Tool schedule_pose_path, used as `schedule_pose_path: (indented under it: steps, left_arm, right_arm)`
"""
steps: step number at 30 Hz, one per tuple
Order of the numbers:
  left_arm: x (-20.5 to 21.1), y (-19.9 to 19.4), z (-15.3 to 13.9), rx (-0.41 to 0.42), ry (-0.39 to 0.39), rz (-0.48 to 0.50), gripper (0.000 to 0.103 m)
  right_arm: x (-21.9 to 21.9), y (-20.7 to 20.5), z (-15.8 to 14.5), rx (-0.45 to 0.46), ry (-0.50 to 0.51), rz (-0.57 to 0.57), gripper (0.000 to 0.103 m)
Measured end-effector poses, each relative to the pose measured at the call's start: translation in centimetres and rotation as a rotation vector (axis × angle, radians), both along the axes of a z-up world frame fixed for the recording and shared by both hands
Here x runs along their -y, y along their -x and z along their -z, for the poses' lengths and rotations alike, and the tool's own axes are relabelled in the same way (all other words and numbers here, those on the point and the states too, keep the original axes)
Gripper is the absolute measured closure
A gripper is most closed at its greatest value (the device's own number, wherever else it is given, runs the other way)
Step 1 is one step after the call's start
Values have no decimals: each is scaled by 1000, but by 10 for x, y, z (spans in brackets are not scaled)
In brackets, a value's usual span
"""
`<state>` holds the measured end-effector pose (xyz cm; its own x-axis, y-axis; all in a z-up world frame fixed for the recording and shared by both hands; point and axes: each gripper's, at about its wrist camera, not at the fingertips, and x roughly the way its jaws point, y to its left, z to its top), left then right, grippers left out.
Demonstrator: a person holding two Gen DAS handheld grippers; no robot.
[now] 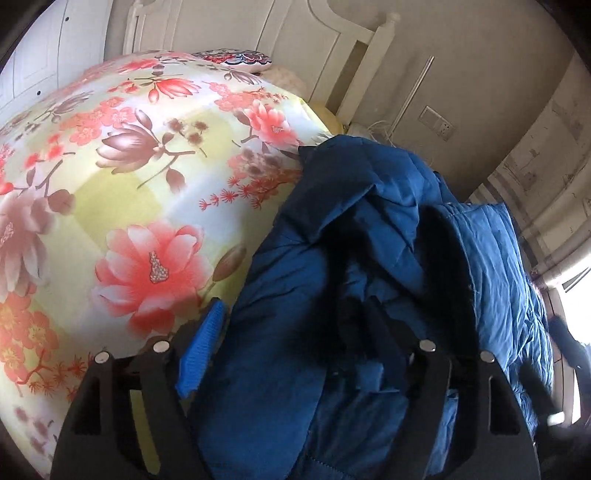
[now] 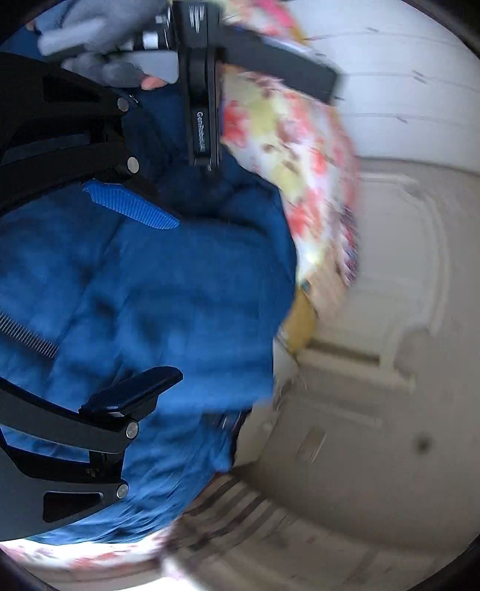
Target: Fold large clothes
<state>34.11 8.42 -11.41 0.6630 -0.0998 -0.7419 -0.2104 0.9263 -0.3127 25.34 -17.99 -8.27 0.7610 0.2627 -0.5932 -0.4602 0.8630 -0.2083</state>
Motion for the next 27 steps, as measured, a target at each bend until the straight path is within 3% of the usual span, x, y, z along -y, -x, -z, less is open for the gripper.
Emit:
schedule_pose_path:
  steps: [2,3,4,6,9,12,14,16,17,18,23,26,27]
  left_arm:
    - [-1,1,0,4,10,1,25]
    - [0,3,-1,7,16,4,24]
    - [-1,4,-1,10,23,6,24]
    - [-1,5,-1,11,25,8,23]
    - [1,5,-2,9,20,12,22]
    - [1,4,-2,7,15,12,21]
    - [1,4,-1,7,14,12,21]
    - [2,4,-1,6,10,12,21]
    - [2,3,-1,6,9,13,20]
    - [3,3,-1,6,7,13,20]
    - [3,3,0,7,6,14,19]
    - [3,3,0,7,6,14,18]
    - [3,3,0,7,6,15,18]
  right_arm:
    - [-18,-12,17,-36,69,6,31]
    - [-22,-19,27,-37,125,41,39]
    - [-17,-20,28,-41,103,45,42]
    - [7,-13,12,-41,-52,24,74]
    - [64,2,-23,47,-262,102,82]
    - [166,5,-39,56,-599,304,82]
    - [244,5,-23,14,-793,528,75]
    - [286,1,-3,-81,-845,636,58]
    - [297,-1,5,-117,-873,647,37]
    - [312,1,16,-148,-932,648,28]
    - [310,-10,26,-192,-941,597,28]
    - [280,-35,21,-234,-847,533,33]
    - [270,-49,22,-274,-772,524,33]
